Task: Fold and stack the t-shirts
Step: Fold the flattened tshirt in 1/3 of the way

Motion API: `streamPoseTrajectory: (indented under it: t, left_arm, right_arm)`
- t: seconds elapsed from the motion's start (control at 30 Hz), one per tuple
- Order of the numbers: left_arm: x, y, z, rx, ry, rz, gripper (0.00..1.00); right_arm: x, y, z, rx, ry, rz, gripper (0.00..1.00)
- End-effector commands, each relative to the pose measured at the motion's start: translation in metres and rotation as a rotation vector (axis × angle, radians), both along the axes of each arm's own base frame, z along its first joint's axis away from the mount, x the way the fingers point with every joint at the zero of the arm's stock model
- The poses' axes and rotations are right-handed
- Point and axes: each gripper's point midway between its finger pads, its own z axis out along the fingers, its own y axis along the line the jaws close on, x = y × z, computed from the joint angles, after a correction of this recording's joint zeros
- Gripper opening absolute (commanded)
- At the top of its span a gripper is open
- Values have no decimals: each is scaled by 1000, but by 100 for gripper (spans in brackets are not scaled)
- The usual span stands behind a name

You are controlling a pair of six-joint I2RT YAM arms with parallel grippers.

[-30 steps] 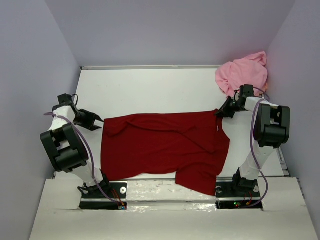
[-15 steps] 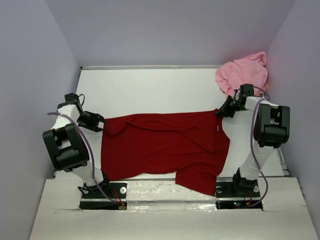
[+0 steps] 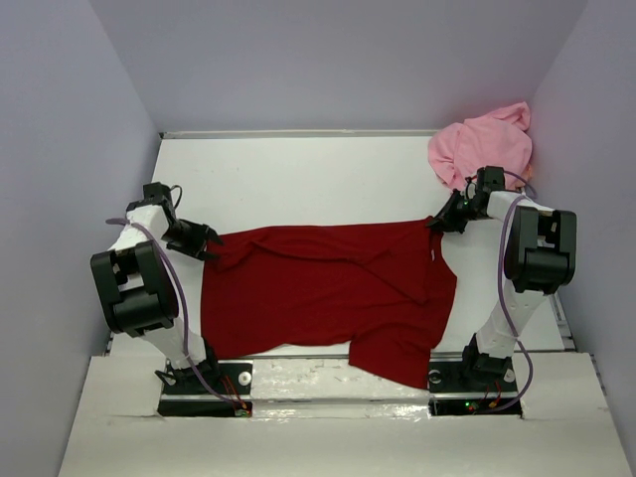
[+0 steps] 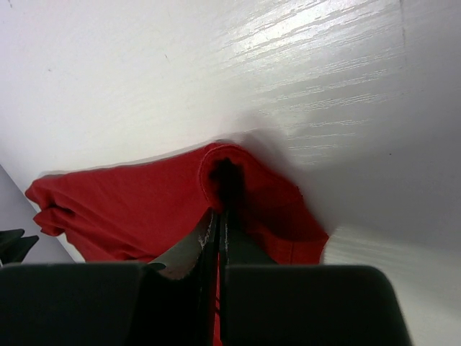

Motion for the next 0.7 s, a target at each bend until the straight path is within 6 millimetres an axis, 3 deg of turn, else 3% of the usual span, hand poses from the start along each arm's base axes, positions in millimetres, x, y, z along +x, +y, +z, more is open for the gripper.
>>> streamPoseTrajectory:
  t: [0.0, 0.67]
  left_arm:
    - [-5, -2, -8, -7, 40, 7, 43]
    - [-14, -6, -34, -36, 111, 29, 42]
  right_arm:
    - [17, -6, 17, -18, -75, 5, 0]
    - [19, -7, 20, -25, -85, 4, 0]
